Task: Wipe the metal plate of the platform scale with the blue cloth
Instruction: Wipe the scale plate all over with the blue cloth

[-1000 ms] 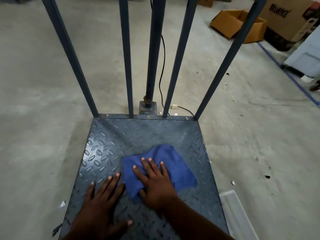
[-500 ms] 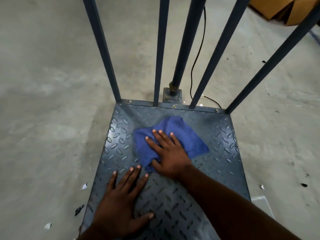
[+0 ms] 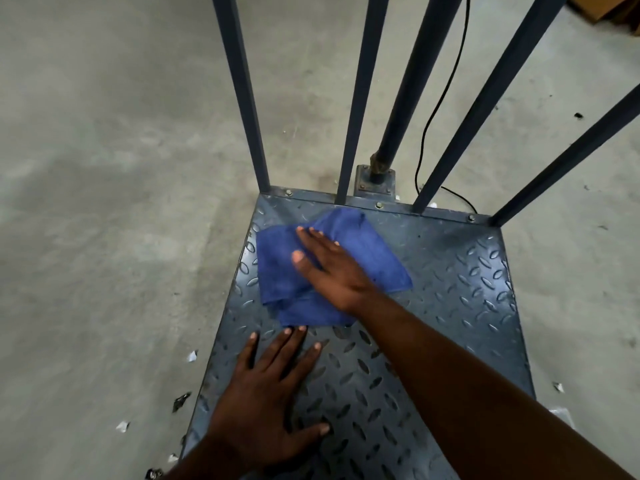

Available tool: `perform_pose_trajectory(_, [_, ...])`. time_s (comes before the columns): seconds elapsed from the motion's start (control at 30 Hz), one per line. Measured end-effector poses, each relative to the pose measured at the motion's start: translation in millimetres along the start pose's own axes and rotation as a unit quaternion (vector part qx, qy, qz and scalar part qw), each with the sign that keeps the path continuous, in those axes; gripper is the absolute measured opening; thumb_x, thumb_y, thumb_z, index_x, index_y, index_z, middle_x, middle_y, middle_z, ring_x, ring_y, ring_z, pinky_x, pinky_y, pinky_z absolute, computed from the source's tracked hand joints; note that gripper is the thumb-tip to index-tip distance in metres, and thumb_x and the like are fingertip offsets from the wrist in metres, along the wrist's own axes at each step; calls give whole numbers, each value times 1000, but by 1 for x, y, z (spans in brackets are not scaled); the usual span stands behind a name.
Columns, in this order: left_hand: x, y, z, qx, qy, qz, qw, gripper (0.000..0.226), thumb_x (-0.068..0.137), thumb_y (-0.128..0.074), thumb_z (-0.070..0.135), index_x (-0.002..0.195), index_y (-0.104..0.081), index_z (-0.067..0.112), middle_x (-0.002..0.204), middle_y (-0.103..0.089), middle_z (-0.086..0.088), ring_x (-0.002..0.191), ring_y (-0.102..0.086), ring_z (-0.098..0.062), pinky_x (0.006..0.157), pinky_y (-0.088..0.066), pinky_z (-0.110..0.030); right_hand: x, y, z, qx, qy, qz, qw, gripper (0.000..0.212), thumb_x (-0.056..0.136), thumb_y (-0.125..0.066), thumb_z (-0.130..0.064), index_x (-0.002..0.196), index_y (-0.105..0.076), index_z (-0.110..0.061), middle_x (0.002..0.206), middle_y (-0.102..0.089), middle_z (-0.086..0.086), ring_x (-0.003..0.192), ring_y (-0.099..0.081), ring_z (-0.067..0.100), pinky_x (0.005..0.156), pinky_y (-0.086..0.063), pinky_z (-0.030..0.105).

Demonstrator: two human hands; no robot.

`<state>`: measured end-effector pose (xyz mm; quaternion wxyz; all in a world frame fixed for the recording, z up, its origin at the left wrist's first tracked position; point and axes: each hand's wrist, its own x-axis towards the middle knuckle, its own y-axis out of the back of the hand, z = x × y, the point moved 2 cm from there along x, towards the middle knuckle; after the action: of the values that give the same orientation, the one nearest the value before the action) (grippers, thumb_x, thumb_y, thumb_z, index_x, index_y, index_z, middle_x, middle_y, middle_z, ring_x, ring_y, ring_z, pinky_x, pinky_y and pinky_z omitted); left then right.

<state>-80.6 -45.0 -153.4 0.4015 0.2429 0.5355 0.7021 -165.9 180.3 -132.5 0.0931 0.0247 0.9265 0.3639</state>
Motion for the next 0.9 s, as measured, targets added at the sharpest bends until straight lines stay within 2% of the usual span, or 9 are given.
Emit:
perform_pose_trajectory(0.1, [0, 1, 1, 5, 1, -3, 1000, 109, 82, -47, 96, 169, -27, 34, 179, -14, 0, 165, -17, -22, 124, -21, -69, -3, 32, 45, -118, -36, 115, 986, 64, 105, -35, -57, 154, -49, -19, 162, -42, 10, 150, -38, 27, 127, -21, 40])
perform_pose_trajectory(0.17, [0, 1, 1, 4, 6, 0, 1000, 109, 82, -46, 96, 170, -24, 35, 180, -10, 2, 166, -11, -21, 125, -20, -69, -7, 42, 65, -228, -80, 117, 963, 68, 103, -27, -63, 159, -38, -25, 168, -30, 9, 153, -30, 29, 127, -20, 47])
perform_pose_trajectory(0.27, [-1, 0, 2, 6, 8, -5, 1000, 110, 81, -47, 96, 170, -24, 35, 180, -9, 1, 166, -12, -20, 127, -15, -67, 2, 19, 44, -261, -125, 146, 946, 67, 103, -24, -63, 162, -27, -31, 170, -19, 14, 156, -20, 34, 127, -11, 50])
perform_pose_trajectory(0.43, [-2, -1, -1, -5, 0, 0, 1000, 106, 83, -47, 94, 168, -32, 33, 178, -18, -6, 164, -22, -23, 130, -7, -58, 27, -68, -32, -290, 113, 20, 950, 65, 101, -35, -60, 160, -35, -34, 171, -22, 10, 158, -19, 27, 128, -8, 51])
perform_pose_trajectory(0.5, [-1, 1, -1, -7, 6, -17, 1000, 107, 83, -45, 95, 169, -26, 35, 179, -14, -6, 165, -17, -23, 130, -6, -60, 38, -70, -37, -293, 145, 7, 945, 66, 100, -37, -61, 160, -36, -35, 171, -23, 6, 158, -20, 24, 128, -7, 51])
perform_pose_trajectory(0.67, [-1, 3, 0, 11, 8, -27, 1000, 108, 84, -39, 96, 171, -16, 36, 180, -4, -1, 166, -6, -22, 127, 1, -61, 57, -14, 11, -320, -81, 125, 936, 76, 101, -21, -65, 165, -18, -24, 173, -13, 9, 158, -15, 28, 128, -1, 53])
perform_pose_trajectory(0.73, [-1, 2, -1, 12, 5, -27, 1000, 108, 84, -39, 96, 171, -18, 35, 180, -5, -2, 166, -6, -22, 127, 1, -61, 51, -21, 4, -319, -112, 139, 931, 78, 101, -18, -64, 165, -18, -20, 172, -14, 12, 158, -17, 30, 128, -3, 53])
perform_pose_trajectory(0.8, [-1, 1, -1, 9, 4, -26, 1000, 108, 84, -40, 96, 170, -21, 34, 180, -9, -3, 166, -9, -23, 126, -3, -62, 50, -43, -18, -311, -76, 118, 940, 77, 102, -19, -63, 165, -18, -21, 172, -13, 14, 159, -13, 30, 128, -3, 53])
perform_pose_trajectory(0.9, [-2, -3, -3, -6, 2, -29, 1000, 106, 85, -40, 96, 169, -22, 35, 179, -17, -2, 166, -10, -21, 126, -6, -63, 61, -72, -47, -309, 73, 11, 948, 72, 101, -30, -62, 163, -28, -26, 172, -16, 7, 160, -11, 25, 128, -2, 49])
